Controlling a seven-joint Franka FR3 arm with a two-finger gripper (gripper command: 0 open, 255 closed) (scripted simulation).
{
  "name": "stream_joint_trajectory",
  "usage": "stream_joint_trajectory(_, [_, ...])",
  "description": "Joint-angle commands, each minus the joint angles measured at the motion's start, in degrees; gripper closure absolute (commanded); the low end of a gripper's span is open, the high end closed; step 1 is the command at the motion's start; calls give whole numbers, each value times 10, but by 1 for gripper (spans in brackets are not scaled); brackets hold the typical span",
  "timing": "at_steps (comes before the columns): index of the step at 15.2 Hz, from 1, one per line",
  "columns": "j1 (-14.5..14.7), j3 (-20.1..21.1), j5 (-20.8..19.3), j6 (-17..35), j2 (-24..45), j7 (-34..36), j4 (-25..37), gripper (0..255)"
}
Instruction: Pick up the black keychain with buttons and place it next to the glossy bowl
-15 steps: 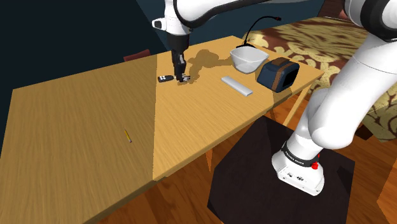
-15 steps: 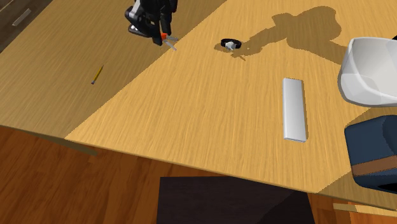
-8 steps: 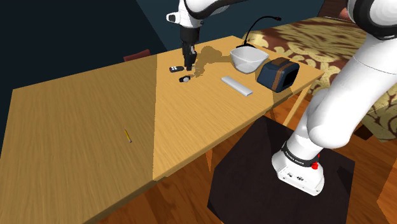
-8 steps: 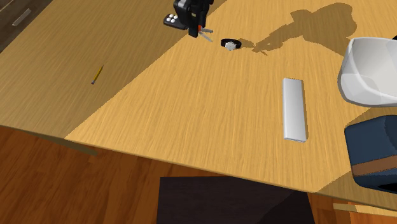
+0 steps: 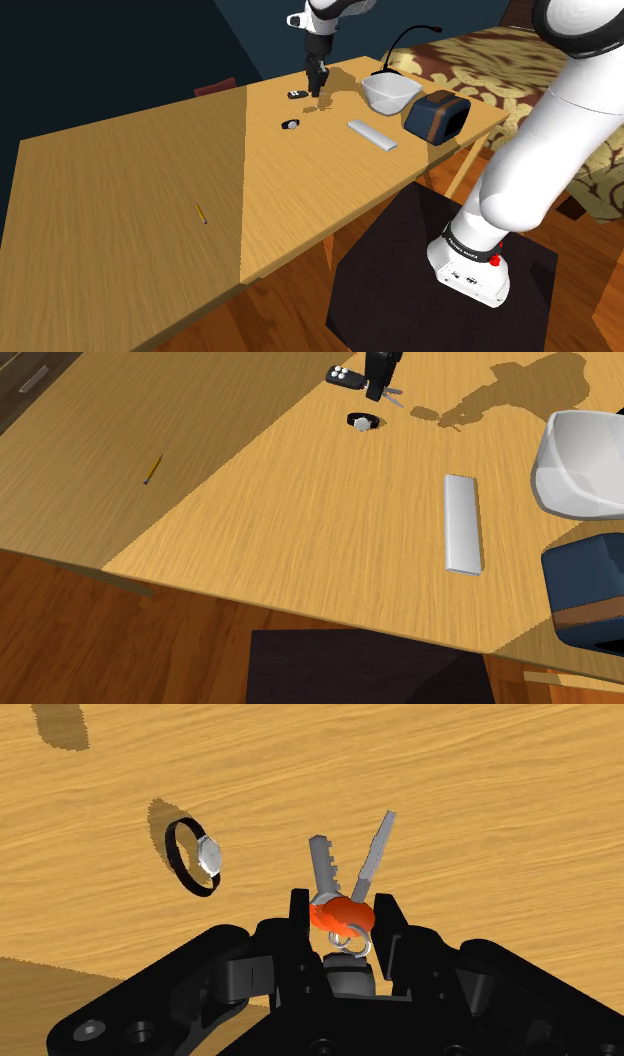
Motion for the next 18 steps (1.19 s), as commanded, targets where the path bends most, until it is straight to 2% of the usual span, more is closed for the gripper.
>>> stream_joint_trajectory(1, [-13,-14,2,-6,8,-28,13,255])
stream_joint_trajectory(8, [-60,-58,17,-26,67,-122,86,255])
stream_joint_trajectory(15, [-115,-92,44,-61,152,-210,197,255])
stream_joint_trajectory(18, [-115,-91,44,-38,152,-212,174,255])
